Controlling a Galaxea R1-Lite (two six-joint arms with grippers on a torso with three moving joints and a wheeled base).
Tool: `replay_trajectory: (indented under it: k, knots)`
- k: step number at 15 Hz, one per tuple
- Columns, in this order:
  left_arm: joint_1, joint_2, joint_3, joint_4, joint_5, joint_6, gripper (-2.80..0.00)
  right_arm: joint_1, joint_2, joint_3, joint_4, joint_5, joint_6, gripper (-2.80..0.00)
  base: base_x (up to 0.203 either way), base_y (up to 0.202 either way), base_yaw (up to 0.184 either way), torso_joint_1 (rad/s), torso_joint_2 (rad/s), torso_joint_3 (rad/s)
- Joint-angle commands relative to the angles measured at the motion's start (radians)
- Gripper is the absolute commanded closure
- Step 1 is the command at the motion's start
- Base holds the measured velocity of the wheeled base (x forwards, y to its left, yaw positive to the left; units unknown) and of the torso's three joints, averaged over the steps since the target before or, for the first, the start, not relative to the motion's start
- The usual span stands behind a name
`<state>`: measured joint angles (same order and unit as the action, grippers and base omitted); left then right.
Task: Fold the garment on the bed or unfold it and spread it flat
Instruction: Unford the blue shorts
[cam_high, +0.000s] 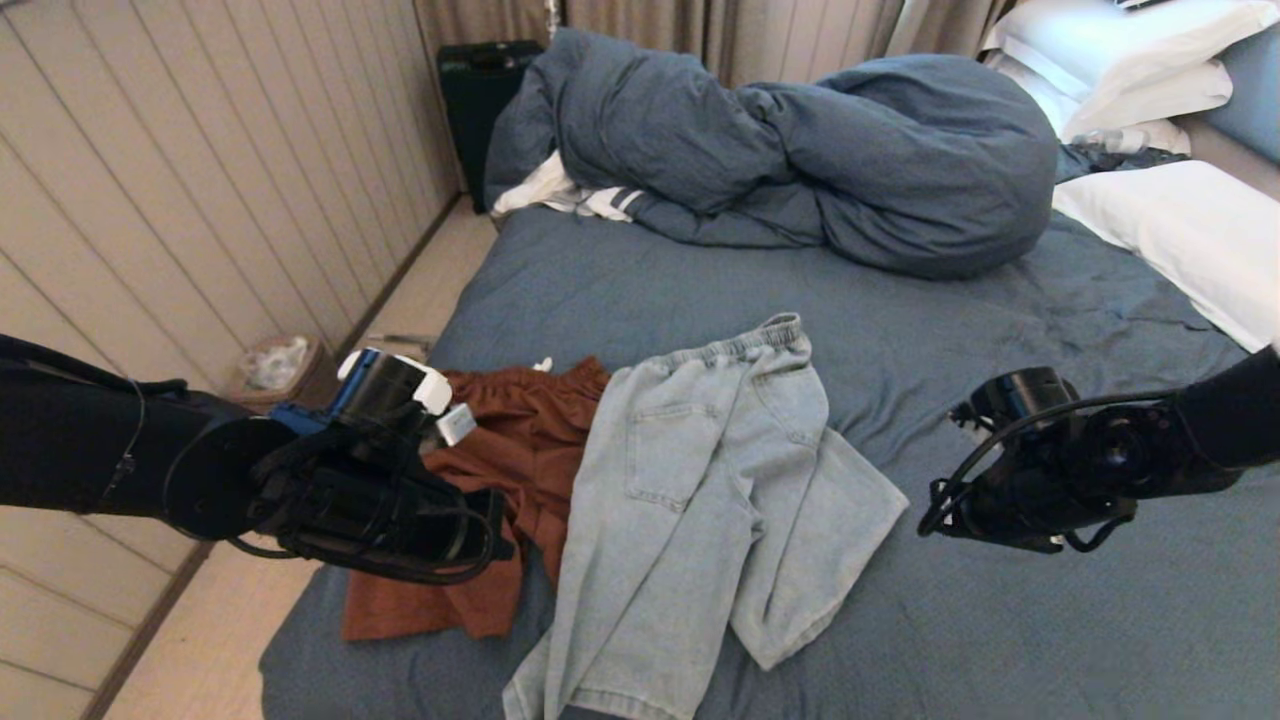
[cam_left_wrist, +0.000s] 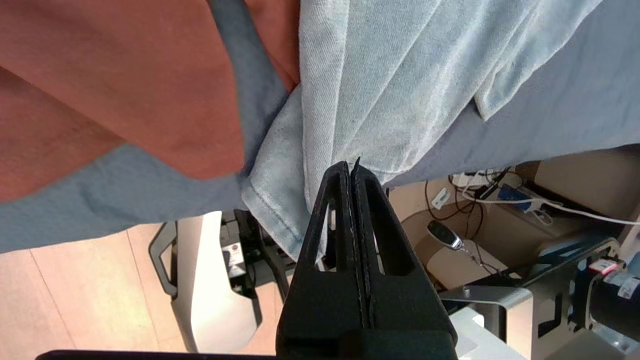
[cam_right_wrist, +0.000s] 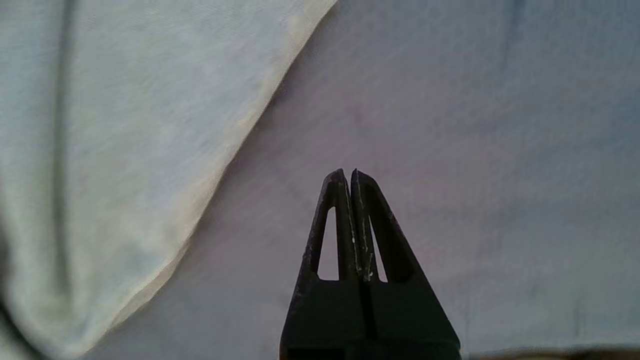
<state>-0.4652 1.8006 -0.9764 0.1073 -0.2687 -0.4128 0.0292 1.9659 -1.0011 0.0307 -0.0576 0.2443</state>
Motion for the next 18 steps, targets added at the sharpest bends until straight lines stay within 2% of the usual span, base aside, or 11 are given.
replay_trajectory:
  k: [1,4,12,15,18]
  knots:
    - [0.003,0.002,0.002,0.0,-0.004,-0.004,0.0,-0.02,0.089,0.001,-0.085,-0.004,-0.001,-2.8,0.0,0.0,0.0,0.0,0.0,0.0]
    - [0.003,0.004,0.005,-0.003,-0.004,-0.004,0.0,-0.028,0.122,-0.047,-0.15,0.005,0.004,-2.8,0.0,0.0,0.0,0.0,0.0,0.0]
    - [0.003,0.008,0.01,-0.008,-0.007,-0.008,0.0,0.028,0.229,-0.156,-0.15,0.002,0.043,-2.8,0.0,0.0,0.0,0.0,0.0,0.0]
    - [0.003,0.01,0.012,-0.008,-0.008,-0.015,0.0,0.025,0.256,-0.21,-0.149,0.0,0.073,-2.8,0.0,0.0,0.0,0.0,0.0,0.0]
    - [0.016,-0.008,0.034,-0.058,-0.067,-0.032,0.0,0.025,0.28,-0.231,-0.149,-0.002,0.104,-2.8,0.0,0.0,0.0,0.0,0.0,0.0]
